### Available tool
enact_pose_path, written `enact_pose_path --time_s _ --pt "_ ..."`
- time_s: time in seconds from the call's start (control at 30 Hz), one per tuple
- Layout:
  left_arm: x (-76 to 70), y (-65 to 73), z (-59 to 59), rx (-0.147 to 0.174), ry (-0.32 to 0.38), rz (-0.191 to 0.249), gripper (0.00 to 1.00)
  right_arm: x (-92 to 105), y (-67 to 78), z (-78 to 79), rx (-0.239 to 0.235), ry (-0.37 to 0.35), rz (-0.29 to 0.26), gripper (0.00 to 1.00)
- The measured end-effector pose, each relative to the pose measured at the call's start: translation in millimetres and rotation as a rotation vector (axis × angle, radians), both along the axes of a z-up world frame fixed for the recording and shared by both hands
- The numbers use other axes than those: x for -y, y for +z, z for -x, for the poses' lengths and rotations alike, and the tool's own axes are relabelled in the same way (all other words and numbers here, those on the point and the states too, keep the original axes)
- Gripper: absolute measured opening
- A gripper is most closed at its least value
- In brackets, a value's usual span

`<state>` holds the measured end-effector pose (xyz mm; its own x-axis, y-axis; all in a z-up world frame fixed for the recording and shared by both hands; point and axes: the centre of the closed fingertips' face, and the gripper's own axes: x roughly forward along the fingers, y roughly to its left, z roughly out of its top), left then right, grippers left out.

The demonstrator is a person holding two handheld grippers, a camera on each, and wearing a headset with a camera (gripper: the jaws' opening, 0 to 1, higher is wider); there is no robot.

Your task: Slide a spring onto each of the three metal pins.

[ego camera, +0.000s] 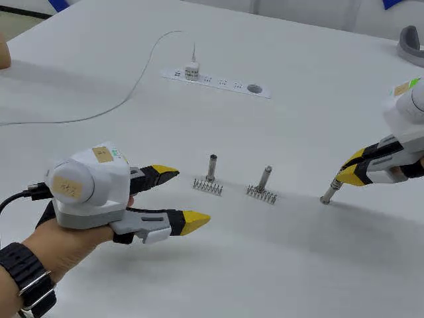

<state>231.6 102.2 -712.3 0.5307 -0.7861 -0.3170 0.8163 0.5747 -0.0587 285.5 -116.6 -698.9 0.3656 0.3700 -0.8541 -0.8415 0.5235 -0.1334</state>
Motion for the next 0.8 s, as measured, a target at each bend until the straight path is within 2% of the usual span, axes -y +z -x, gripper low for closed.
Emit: enact_pose_path --time_s 0.7,0.8 --pt "1.7 -0.2 1.0 -0.003 -0.005 -0.002 0.61 -3.7 -36.6 2.1 -0.048 -0.012 0.033 0.12" --pt "1.6 0.2 1.2 -0.002 -0.006 -0.002 0.61 -5.0 -35.3 1.7 -0.047 -0.024 0.019 0.12"
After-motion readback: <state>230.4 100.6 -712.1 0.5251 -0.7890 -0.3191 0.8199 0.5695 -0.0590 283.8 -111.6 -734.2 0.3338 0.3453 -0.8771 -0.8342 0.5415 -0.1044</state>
